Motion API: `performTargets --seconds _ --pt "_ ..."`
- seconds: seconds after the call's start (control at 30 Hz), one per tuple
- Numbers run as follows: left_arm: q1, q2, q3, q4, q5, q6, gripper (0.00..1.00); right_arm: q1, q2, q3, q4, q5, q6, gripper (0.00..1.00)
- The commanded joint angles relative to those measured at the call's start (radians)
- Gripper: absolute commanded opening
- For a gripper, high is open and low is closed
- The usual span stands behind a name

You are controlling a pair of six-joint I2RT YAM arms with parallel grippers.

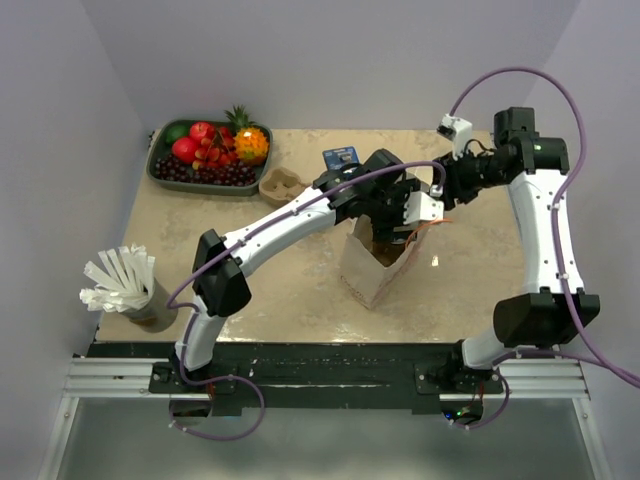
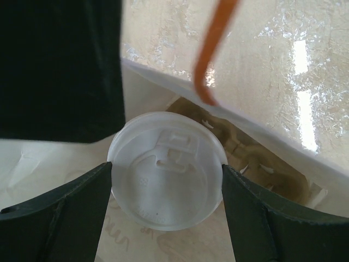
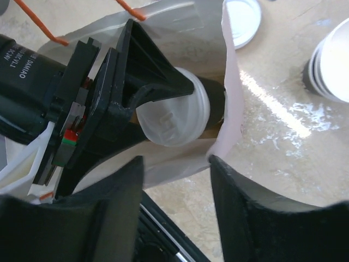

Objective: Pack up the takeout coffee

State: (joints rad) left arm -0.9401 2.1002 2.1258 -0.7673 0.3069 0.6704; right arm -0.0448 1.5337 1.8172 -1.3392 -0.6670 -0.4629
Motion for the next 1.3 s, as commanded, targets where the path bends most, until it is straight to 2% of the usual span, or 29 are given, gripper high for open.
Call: performTargets --seconds 0.0,0.03,0.07,0.13,0.17,0.23,0.47,0.6,0.73,0.8,0.83,0.9,0.93,1.0,1.03,1.1,1.27 --pt "0.012 0.001 0.059 -0.004 0.023 -0.045 0.0 0.063 -0.017 -0.044 0.041 0.027 -0.011 0.5" --pt "0.012 0.003 0.063 -0.009 0.023 -0.054 0.0 0.069 -0.02 -0.059 0.047 0.033 0.0 0.46" --pt "0.012 0.004 0.066 -0.009 0.023 -0.06 0.0 0.074 -0.023 -0.067 0.063 0.041 0.007 0.37" --pt "0.014 0.004 0.066 -0.01 0.024 -0.072 0.0 0.076 -0.03 -0.081 0.061 0.043 0.018 0.27" --pt "0.015 0.001 0.063 -0.015 0.024 -0.077 0.0 0.077 -0.035 -0.082 0.048 0.038 0.018 0.18" --pt "0.017 -0.005 0.059 -0.024 0.032 -0.094 0.0 0.086 -0.065 -0.1 0.041 0.04 0.033 0.1" --pt "0.018 -0.109 -0.064 -0.009 0.051 -0.118 0.0 0.149 -0.23 -0.225 0.032 0.012 0.223 0.02" --pt "0.018 -0.144 -0.121 -0.001 0.064 -0.144 0.0 0.155 -0.251 -0.214 0.028 0.033 0.247 0.0" --pt "0.018 -0.164 -0.196 0.026 0.101 -0.179 0.0 0.155 -0.253 -0.234 0.032 0.043 0.227 0.15" --pt "0.017 -0.167 -0.214 0.04 0.113 -0.189 0.0 0.157 -0.259 -0.243 0.035 0.043 0.227 0.2" --pt "0.017 -0.167 -0.228 0.043 0.121 -0.19 0.0 0.155 -0.256 -0.243 0.038 0.049 0.228 0.29" --pt "0.017 -0.169 -0.242 0.059 0.126 -0.193 0.0 0.155 -0.257 -0.225 0.047 0.055 0.228 0.38" --pt "0.015 -0.169 -0.256 0.065 0.129 -0.196 0.0 0.154 -0.257 -0.216 0.057 0.055 0.228 0.49" --pt "0.015 -0.174 -0.264 0.072 0.136 -0.19 0.0 0.152 -0.267 -0.188 0.067 0.06 0.236 0.64" --pt "0.011 -0.175 -0.267 0.072 0.141 -0.189 0.0 0.145 -0.268 -0.176 0.08 0.064 0.242 0.79" --pt "0.011 -0.177 -0.271 0.065 0.15 -0.186 0.0 0.132 -0.271 -0.136 0.095 0.052 0.265 0.99" --pt "-0.009 -0.19 -0.311 0.065 0.153 -0.164 0.0 0.097 -0.279 -0.038 0.204 0.032 0.322 0.99"
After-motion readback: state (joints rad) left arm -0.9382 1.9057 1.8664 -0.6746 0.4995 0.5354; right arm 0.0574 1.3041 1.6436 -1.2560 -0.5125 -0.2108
